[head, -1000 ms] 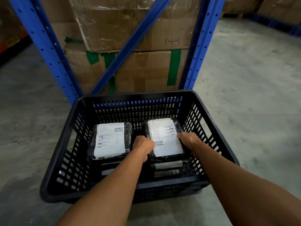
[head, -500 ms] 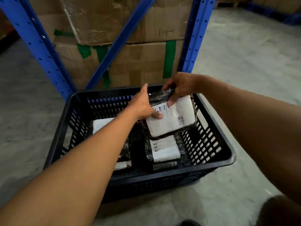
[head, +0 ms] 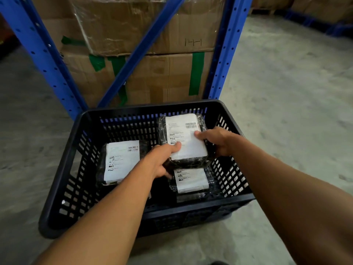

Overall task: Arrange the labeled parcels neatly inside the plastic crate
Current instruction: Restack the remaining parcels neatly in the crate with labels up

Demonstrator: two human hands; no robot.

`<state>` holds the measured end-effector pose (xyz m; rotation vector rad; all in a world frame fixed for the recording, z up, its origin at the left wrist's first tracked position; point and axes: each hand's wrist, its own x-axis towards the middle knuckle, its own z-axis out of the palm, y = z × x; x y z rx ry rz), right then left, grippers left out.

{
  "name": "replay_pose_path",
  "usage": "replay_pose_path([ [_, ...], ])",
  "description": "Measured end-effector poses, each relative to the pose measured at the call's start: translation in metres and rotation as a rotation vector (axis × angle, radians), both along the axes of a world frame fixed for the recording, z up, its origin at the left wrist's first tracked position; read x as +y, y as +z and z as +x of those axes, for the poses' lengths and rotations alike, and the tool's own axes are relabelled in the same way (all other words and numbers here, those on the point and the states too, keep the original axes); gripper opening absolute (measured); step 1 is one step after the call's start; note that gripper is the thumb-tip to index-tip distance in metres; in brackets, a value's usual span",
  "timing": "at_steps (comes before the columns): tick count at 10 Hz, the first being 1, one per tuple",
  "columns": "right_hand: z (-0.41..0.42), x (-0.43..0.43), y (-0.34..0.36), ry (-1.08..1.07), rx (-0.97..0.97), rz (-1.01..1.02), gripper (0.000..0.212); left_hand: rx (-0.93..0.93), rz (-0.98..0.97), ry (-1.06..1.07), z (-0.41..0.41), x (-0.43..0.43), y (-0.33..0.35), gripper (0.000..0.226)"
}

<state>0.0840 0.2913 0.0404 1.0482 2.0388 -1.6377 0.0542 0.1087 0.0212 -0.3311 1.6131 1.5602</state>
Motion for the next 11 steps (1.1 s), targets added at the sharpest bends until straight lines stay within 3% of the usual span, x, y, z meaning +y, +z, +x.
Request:
replay_pose_path([
  [2, 0.005, 0.000, -0.017, 0.076, -0.142, 0.131, 0.048, 0.196, -0.343, -0.164, 0.012, 0.001, -0.020, 0.036],
  [3, 0.009, 0.003, -0.033, 0.111, -0.233, 0.178, 0.055, 0.261, -0.436, -0.240, 0.020, 0.003, -0.030, 0.031],
  [4, 0.011, 0.003, -0.045, 0.118, -0.253, 0.165, 0.057, 0.312, -0.520, -0.261, 0.024, 0.006, -0.033, 0.048],
  [7, 0.005, 0.004, -0.056, 0.098, -0.199, 0.158, 0.060, 0.370, -0.583, -0.287, 0.021, 0.007, -0.035, 0.056],
  [10, 0.012, -0.011, -0.050, 0.221, -0.125, 0.505, 0.047, 0.485, -0.659, -0.398, 0.031, 0.005, -0.023, 0.047],
  [11, 0.001, -0.009, -0.034, 0.200, -0.085, 0.642, 0.033, 0.541, -0.722, -0.431, 0.018, 0.002, 0.001, 0.038],
])
